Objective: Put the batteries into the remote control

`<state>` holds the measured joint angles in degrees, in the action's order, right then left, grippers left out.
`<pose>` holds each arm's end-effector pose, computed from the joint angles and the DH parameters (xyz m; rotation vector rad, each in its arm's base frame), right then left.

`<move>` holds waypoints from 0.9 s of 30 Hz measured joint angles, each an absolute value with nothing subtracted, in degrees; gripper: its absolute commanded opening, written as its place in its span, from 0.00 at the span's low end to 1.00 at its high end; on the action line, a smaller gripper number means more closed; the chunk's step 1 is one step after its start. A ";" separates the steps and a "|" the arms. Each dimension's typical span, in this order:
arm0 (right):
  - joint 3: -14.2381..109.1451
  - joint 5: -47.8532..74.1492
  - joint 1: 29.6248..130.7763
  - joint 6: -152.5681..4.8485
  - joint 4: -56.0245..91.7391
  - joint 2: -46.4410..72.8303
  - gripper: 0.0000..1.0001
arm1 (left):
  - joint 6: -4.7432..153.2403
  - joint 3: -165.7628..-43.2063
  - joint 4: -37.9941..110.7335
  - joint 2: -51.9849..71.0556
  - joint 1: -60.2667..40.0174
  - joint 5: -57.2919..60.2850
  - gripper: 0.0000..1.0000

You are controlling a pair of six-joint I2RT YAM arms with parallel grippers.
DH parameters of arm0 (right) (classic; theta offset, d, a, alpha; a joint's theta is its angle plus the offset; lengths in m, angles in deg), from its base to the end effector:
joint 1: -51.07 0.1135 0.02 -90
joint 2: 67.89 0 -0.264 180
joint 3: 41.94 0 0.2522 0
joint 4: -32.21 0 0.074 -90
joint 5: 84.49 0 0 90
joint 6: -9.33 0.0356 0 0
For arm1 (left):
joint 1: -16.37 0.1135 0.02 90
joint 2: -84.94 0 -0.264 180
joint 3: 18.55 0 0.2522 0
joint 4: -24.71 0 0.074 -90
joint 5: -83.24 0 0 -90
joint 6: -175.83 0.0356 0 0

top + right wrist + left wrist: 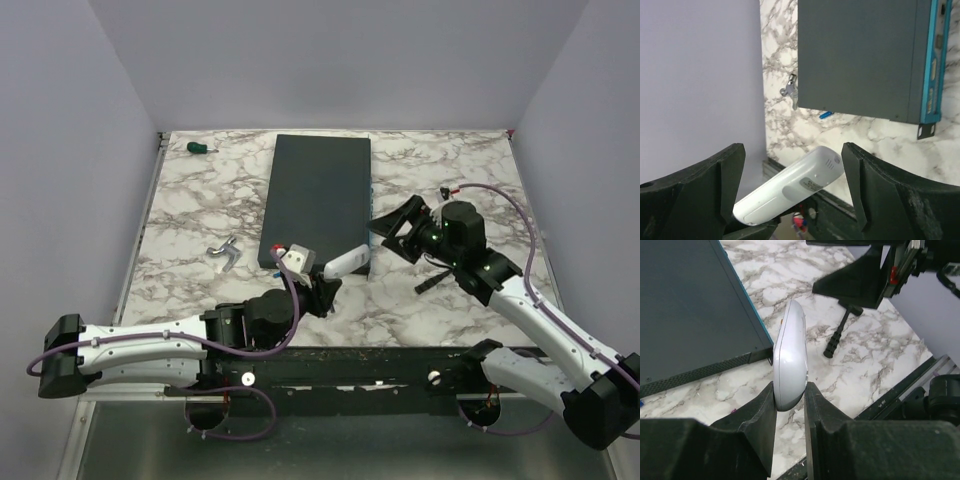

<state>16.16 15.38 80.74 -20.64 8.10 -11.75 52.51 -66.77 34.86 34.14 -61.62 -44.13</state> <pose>0.1933 0.1172 0.3002 0.4420 2.1054 1.1503 0.0638 -0.1959 0.2842 0.2286 1.8075 -0.8251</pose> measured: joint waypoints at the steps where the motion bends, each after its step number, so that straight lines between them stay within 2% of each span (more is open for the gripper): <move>1: 15.70 15.94 80.74 -18.87 8.47 -11.70 0.90 | 52.40 -65.81 33.92 34.92 -61.62 -44.72 0.00; 4: 12.40 18.09 80.74 -12.40 11.38 -11.79 0.95 | 53.12 -63.63 30.20 36.21 -61.58 -46.77 0.00; 8: 6.67 21.50 80.74 -3.66 15.60 -11.51 0.97 | 55.63 -62.12 25.41 36.39 -61.58 -48.72 0.00; 18: 0.88 27.22 80.74 10.61 29.74 -9.06 0.97 | 61.40 -61.09 16.23 34.16 -61.58 -50.71 0.00; 27: 0.68 29.15 80.74 14.90 35.29 -9.06 0.95 | 62.74 -60.92 13.65 31.62 -61.58 -50.69 0.00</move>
<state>0.68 29.15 80.74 14.90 35.29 -9.06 62.74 -60.92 13.65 31.62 -61.58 -50.69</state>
